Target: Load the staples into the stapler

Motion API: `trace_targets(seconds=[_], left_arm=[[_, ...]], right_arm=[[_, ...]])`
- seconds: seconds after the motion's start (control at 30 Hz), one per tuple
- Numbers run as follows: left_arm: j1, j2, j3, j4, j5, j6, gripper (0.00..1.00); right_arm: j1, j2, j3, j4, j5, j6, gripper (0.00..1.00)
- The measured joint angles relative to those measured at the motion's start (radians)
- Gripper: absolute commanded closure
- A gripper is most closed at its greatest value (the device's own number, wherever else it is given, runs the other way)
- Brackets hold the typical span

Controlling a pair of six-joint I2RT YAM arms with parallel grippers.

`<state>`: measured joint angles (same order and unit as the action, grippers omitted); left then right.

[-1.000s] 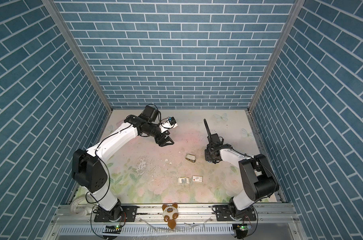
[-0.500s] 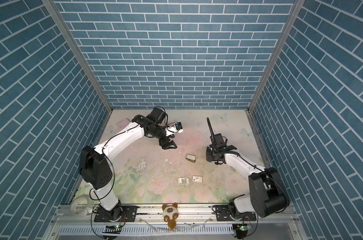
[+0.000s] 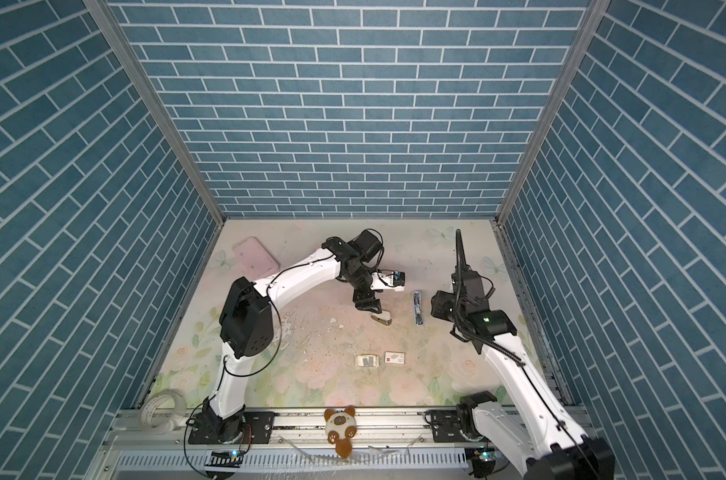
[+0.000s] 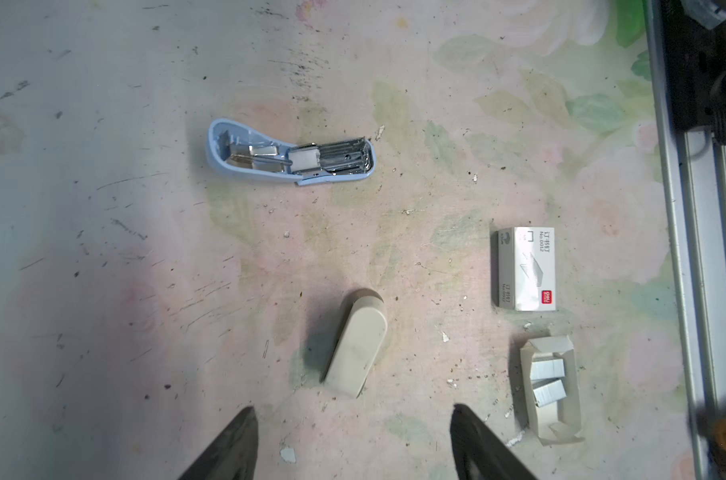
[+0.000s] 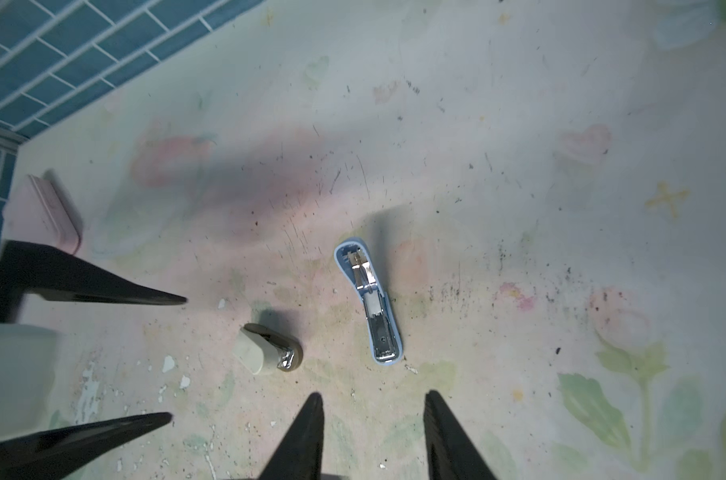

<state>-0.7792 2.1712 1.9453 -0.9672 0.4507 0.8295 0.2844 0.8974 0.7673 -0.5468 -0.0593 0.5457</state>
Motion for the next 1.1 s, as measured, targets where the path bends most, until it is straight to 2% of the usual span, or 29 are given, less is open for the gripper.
trace_targets(seconds=[0.17, 0.3, 0.57, 0.73, 0.83, 0.93, 1.1], left_arm=[[-0.027, 0.092, 0.072, -0.037, -0.014, 0.044, 0.27], [-0.046, 0.126, 0.085, -0.063, -0.021, 0.071, 0.30], [-0.083, 0.135, 0.040, -0.043, -0.058, 0.103, 0.40], [-0.090, 0.135, -0.022, 0.006, -0.092, 0.106, 0.52], [-0.090, 0.135, -0.033, 0.028, -0.102, 0.103, 0.52], [-0.090, 0.131, -0.047, 0.056, -0.114, 0.101, 0.45], [-0.090, 0.116, -0.063, 0.084, -0.129, 0.093, 0.41]], right_arm=[[-0.031, -0.087, -0.019, -0.002, -0.009, 0.019, 0.60], [-0.042, -0.096, -0.049, 0.000, -0.014, 0.028, 0.60], [-0.050, -0.072, -0.082, 0.010, -0.043, 0.034, 0.61], [-0.052, -0.070, -0.082, 0.024, -0.050, 0.034, 0.61], [-0.053, -0.070, -0.082, 0.030, -0.053, 0.034, 0.61], [-0.055, -0.070, -0.083, 0.033, -0.055, 0.034, 0.62], [-0.056, -0.071, -0.094, 0.040, -0.060, 0.034, 0.62]])
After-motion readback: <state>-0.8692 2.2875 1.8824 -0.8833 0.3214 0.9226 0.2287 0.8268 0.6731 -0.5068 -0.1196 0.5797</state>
